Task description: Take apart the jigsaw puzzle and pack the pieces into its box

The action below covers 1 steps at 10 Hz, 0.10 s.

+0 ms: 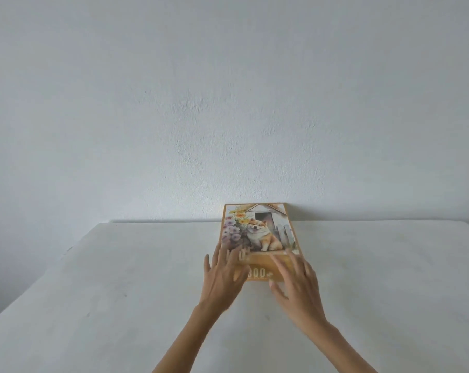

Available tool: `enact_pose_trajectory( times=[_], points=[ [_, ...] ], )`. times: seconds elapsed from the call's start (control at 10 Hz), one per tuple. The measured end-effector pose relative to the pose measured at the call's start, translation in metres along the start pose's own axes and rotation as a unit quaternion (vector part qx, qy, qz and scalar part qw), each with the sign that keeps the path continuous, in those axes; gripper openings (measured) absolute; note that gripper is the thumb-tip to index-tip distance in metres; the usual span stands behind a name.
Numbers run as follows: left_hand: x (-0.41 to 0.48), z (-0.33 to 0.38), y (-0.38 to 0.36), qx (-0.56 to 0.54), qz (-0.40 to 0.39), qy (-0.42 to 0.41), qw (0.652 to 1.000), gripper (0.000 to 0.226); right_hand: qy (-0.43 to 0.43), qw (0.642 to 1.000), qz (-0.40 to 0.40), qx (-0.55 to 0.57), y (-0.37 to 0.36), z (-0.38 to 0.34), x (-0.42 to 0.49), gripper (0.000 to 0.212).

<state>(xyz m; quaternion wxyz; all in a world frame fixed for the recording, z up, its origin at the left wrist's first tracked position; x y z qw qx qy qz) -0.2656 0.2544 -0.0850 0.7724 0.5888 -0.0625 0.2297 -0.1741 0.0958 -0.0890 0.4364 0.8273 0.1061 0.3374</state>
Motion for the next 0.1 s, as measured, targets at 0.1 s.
enact_pose_trajectory(
  times=[0.1],
  points=[
    [-0.0475,0.0148,-0.0037,-0.024,0.072,-0.021,0.997,0.062,0.021,0.997,0.025,0.064,-0.0001,0.0024,-0.0504,0.056]
  ],
)
Point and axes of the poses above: each hand's wrist, its own x-axis towards the middle knuckle, its own y-axis out of the back of the hand, z = x × y, the point moved 2 cm from there along x, towards the middle knuckle, and after that the axes turned 13 degrees about -y, right-handed, at the moved point
